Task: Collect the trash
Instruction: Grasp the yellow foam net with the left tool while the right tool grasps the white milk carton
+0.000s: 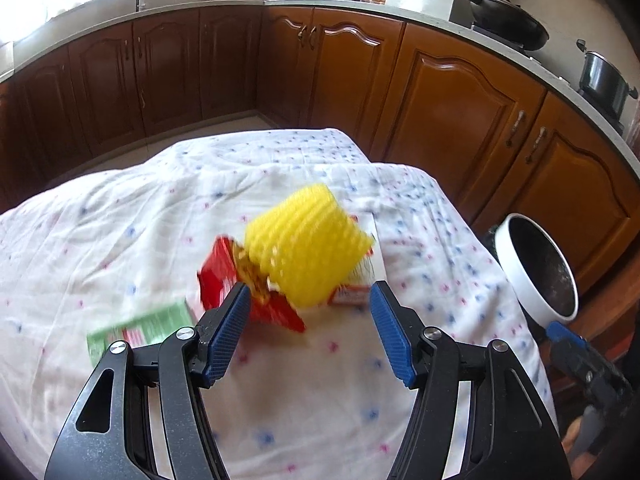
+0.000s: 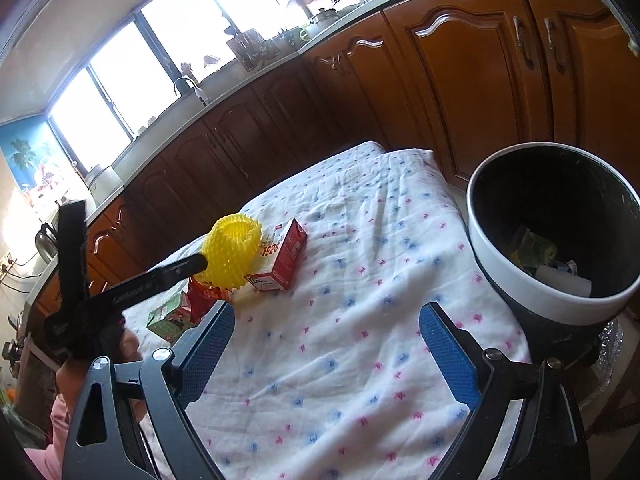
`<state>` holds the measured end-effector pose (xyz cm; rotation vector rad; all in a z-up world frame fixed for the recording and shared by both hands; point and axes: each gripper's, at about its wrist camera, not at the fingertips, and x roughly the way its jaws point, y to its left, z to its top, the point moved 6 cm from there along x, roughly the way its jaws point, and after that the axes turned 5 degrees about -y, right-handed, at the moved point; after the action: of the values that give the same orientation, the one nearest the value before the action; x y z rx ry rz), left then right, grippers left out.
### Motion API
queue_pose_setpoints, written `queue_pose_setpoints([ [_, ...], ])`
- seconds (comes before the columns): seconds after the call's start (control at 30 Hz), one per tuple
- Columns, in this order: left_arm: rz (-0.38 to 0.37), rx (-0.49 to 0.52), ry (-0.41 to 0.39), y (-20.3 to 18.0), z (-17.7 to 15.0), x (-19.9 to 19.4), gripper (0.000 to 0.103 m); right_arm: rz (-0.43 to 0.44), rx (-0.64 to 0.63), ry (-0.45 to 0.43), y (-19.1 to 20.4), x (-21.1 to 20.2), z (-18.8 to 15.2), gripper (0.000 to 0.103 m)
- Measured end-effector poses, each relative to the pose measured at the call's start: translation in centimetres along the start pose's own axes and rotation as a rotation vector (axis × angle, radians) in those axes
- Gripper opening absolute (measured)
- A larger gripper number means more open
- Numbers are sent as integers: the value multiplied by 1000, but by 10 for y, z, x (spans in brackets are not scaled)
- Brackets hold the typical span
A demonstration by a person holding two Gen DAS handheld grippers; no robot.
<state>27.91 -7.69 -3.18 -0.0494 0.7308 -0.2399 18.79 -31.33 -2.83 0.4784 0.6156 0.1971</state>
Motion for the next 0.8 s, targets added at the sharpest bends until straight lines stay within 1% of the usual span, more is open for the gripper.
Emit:
queue_pose_setpoints([
  [0.23,28,41,36,-3,18,36,62,6,-9,12,3,14,6,95],
  [0.27,30,53,44,-5,19,41,62,6,-9,14,4,17,7,94],
  [0.3,30,71,49,-8,19,45,58,9,-8,18,5,20,8,94],
  [0.37,26,103,62,-13,18,51,17,18,-14,28,9,29,9,94],
  [0.4,17,106,69,-14,17,52,14,18,-21,33,12,32,10,93],
  [0.43,10,103,63,-13,17,51,12,22,-30,39,16,38,10,93],
  [0.5,-1,92,42,-11,19,44,10,33,-50,58,26,48,10,86],
  [0.67,-40,6,-28,8,28,11,10,46,-123,115,55,87,7,75],
  [0.7,-43,-11,-45,13,29,3,10,45,-133,126,58,94,7,74],
  [0.8,-43,-63,-79,29,30,-12,10,35,-164,161,69,119,4,73],
])
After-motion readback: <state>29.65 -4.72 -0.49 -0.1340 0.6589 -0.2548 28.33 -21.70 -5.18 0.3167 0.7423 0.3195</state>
